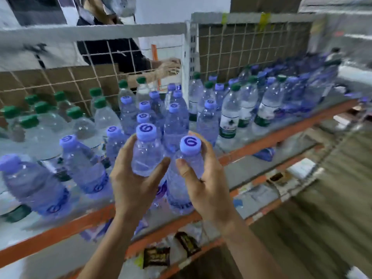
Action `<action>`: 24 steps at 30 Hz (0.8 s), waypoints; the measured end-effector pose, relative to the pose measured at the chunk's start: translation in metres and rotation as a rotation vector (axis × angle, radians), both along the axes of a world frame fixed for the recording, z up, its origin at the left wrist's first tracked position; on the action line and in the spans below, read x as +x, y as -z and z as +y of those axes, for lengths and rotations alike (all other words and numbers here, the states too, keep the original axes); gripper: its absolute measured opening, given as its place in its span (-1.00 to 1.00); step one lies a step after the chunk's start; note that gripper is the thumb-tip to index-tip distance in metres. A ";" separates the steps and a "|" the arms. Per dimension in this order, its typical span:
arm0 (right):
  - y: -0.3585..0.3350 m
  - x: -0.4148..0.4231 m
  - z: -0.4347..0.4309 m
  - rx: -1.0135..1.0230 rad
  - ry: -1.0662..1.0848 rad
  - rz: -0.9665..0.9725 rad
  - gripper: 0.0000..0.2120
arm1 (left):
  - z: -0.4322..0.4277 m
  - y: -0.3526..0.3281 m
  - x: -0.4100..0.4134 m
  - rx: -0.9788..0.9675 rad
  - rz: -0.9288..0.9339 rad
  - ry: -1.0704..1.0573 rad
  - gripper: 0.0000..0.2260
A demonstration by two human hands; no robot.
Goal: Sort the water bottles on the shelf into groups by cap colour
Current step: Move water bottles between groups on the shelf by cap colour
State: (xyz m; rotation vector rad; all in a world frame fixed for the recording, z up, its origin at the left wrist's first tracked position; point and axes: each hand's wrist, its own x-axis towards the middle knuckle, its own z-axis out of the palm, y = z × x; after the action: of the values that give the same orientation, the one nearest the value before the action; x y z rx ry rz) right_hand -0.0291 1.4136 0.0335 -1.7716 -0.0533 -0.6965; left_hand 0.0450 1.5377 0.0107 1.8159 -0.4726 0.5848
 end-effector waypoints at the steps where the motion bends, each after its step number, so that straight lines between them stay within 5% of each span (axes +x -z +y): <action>1: -0.001 -0.006 -0.020 -0.010 0.039 -0.001 -0.66 | -0.023 0.001 -0.001 0.000 0.010 0.032 -0.38; 4: 0.000 -0.015 -0.077 -0.020 0.153 0.006 -0.75 | -0.088 -0.001 -0.003 0.021 0.022 0.135 -0.33; 8: 0.005 -0.011 -0.149 -0.024 0.270 -0.010 -0.60 | -0.166 -0.001 0.007 0.053 0.026 0.241 -0.32; 16: -0.001 0.031 -0.290 -0.089 0.399 -0.053 -0.72 | -0.319 -0.011 0.055 -0.007 0.020 0.445 -0.53; 24: -0.052 0.057 -0.424 -0.155 0.489 -0.139 -0.73 | -0.441 -0.063 0.091 0.012 -0.109 0.594 -0.45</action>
State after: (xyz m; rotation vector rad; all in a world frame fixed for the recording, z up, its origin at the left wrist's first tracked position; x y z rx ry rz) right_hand 0.0274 0.9892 0.0856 -1.8998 0.2455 -1.1932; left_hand 0.1361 1.0963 0.0736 1.5507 -1.0423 0.2663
